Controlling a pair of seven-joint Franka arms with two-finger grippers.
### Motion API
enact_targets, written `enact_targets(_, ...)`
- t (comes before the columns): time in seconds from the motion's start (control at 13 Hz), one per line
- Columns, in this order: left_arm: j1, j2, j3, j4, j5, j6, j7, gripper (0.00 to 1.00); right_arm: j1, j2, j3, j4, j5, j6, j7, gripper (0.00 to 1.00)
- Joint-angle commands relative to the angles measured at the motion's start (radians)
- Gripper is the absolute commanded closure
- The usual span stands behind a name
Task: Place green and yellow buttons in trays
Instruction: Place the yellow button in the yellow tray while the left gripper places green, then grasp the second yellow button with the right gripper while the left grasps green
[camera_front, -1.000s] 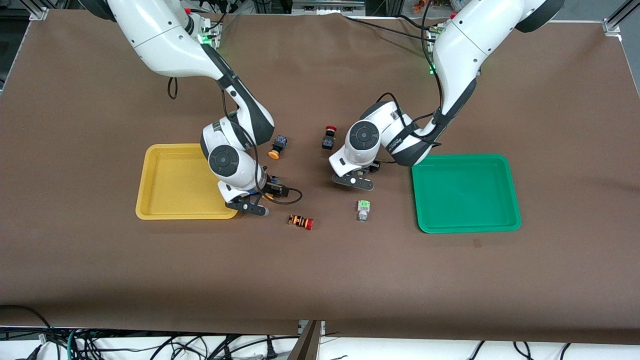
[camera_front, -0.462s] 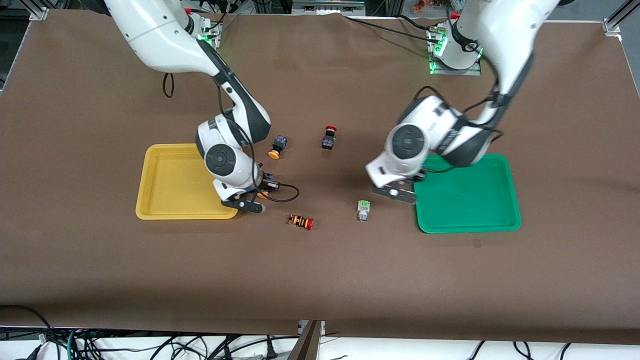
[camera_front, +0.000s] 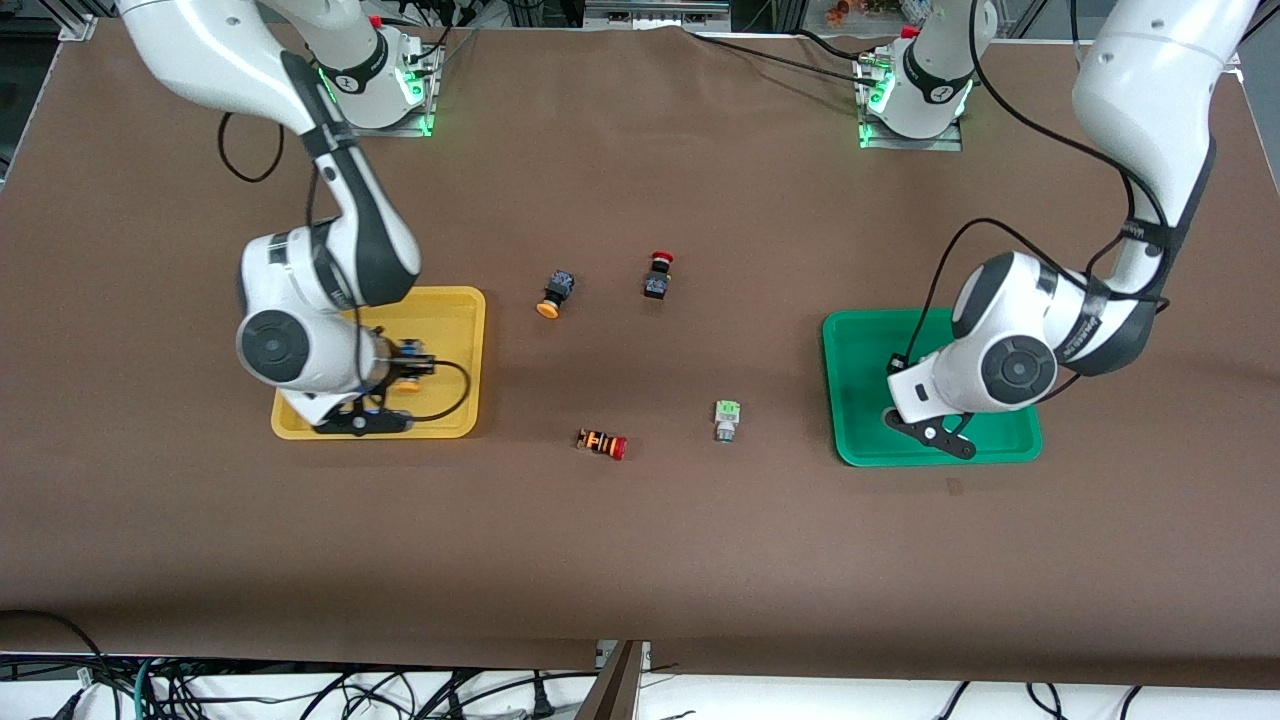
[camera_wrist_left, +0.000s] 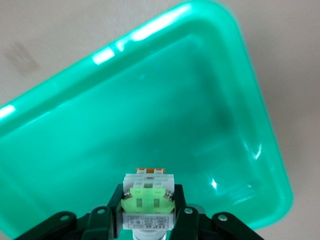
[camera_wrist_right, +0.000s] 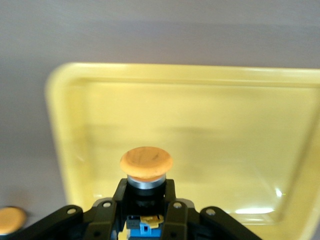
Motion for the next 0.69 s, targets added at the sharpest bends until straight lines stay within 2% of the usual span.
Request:
enact_targets(0.0, -0.016, 0.018, -0.016, 0.005, 0.016, 0.005, -0.022, 0.10, 0.012, -0.009, -0.062, -0.118, -0.008, 0.095, -0.129, 1.00)
enact_targets(0.08, -0.016, 0.007, -0.018, 0.012, 0.016, -0.001, -0.029, 0.00, 0.012, -0.009, -0.080, -0.165, -0.007, 0.164, -0.166, 1.00)
enact_targets(0.15, -0.017, -0.016, -0.026, 0.019, 0.004, -0.007, -0.031, 0.00, 0.012, -0.005, -0.085, -0.193, -0.005, 0.211, -0.173, 0.68)
enact_targets(0.23, -0.026, -0.054, -0.042, 0.023, 0.003, -0.005, -0.031, 0.00, 0.012, -0.008, -0.085, -0.192, 0.001, 0.206, -0.161, 0.01)
enact_targets(0.31, -0.034, -0.065, -0.080, 0.060, 0.001, -0.004, -0.034, 0.00, 0.012, -0.026, -0.073, -0.181, 0.009, 0.176, -0.150, 0.00)
enact_targets(0.38, -0.059, -0.054, -0.099, 0.106, 0.000, -0.004, -0.061, 0.00, 0.012, -0.050, -0.033, -0.157, 0.021, 0.114, -0.078, 0.00)
enact_targets(0.46, -0.103, -0.018, -0.101, 0.152, 0.000, 0.002, -0.121, 0.00, 0.012, -0.063, 0.035, -0.132, 0.030, 0.072, 0.079, 0.00)
enact_targets(0.62, -0.215, 0.083, -0.098, 0.286, 0.000, 0.005, -0.260, 0.00, 0.023, -0.061, 0.161, -0.133, 0.029, 0.090, 0.358, 0.00)
